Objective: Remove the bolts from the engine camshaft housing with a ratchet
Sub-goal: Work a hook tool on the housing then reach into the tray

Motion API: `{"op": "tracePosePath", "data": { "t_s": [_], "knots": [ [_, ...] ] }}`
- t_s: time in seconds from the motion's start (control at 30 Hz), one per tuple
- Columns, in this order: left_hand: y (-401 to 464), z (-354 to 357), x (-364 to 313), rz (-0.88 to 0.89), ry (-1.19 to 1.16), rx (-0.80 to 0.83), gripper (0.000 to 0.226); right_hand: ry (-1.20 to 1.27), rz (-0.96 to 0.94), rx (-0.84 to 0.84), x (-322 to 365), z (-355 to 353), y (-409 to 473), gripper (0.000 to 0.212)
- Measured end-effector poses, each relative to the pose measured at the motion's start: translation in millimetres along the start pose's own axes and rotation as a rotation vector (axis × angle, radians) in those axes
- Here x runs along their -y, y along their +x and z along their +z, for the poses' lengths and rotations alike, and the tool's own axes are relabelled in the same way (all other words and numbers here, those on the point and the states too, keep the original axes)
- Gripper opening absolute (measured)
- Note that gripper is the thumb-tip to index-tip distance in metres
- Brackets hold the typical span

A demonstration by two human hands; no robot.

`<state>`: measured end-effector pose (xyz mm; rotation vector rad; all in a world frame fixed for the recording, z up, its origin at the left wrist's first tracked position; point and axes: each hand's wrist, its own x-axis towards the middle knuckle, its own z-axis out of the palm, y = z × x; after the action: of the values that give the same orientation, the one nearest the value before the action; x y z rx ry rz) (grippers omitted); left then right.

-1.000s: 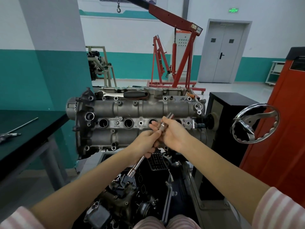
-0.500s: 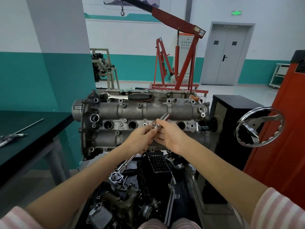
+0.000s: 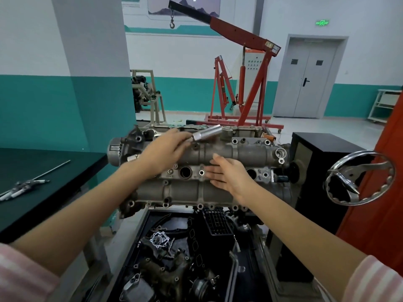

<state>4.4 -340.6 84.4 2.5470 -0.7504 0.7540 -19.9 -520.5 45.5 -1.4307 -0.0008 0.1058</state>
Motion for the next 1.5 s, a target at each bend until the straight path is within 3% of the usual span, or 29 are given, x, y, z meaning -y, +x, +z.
{"op": "tracePosePath", "data": {
  "t_s": [0.1, 0.37, 0.9, 1.03, 1.33, 1.5],
  "knots": [
    [27, -15, 16, -0.011, 0.030, -0.036, 0.030, -0.091, -0.049, -0.011, -5, -5, 5, 0.024],
    [73, -18, 42, -0.093, 0.194, 0.157, 0.030, 0.028, 0.038, 0.060, -9, -20, 14, 0.017],
    [84, 1, 53, -0.205, 0.095, 0.440, 0.040, 0.037, -0.004, 0.030, -15, -23, 19, 0.017],
    [78, 1, 55, -0.221, 0.026, 0.388, 0.040, 0.029, -0.025, 0.007, -18, -22, 19, 0.018],
    [57, 0, 67, -0.072, 0.115, 0.246, 0.037, -0.006, -0.055, -0.042, -20, -20, 19, 0.017],
    [50, -6, 73, -0.132, 0.035, 0.188, 0.039, -0.025, -0.062, -0.043, -21, -19, 17, 0.018]
  ]
}}
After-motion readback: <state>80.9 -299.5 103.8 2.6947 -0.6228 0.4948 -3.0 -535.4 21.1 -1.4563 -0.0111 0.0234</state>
